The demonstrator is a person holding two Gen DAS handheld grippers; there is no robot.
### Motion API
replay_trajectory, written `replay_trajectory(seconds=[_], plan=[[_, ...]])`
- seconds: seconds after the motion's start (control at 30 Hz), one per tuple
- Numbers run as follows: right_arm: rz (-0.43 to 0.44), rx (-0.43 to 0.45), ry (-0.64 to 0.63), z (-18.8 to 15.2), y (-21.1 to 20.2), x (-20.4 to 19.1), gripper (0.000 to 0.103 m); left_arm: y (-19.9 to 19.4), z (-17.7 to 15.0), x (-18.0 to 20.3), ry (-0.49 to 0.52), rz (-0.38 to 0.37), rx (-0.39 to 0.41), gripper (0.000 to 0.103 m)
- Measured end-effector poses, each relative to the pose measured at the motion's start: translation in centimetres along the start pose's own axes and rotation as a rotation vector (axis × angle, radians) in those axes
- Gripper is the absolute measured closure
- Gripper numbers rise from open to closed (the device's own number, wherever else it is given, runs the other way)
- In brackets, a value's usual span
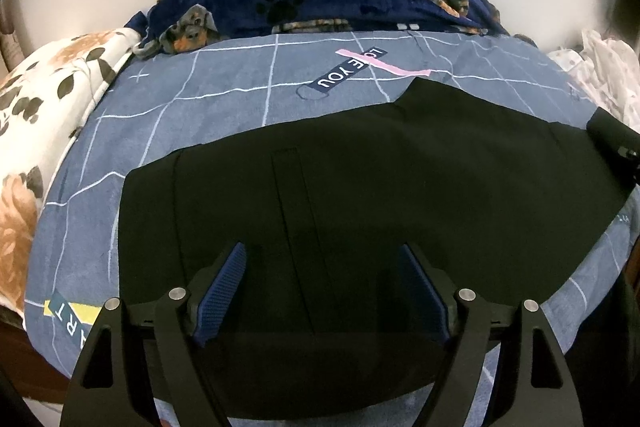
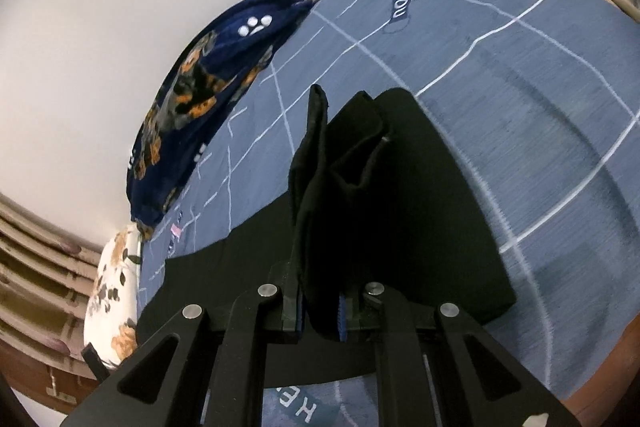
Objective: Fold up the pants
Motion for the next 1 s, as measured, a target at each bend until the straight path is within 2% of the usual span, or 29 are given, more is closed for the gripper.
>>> replay_trajectory(seconds=[1.0], plan=[[-0.013, -0.031, -0.061, -2.0, 2.0, -3.2, 0.091, 0.6, -0.2, -0.2, -0.009, -0.006, -0.044, 0.02]])
Point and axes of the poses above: each gripper's, at about its wrist camera, not at the fingertips, and y roughly the way its jaws point, x to its right, z to its top, the point moved 5 cm from there along y, roughly the way its jaws point, and after that the axes turned 14 degrees about -x, right-handed, at the moved point
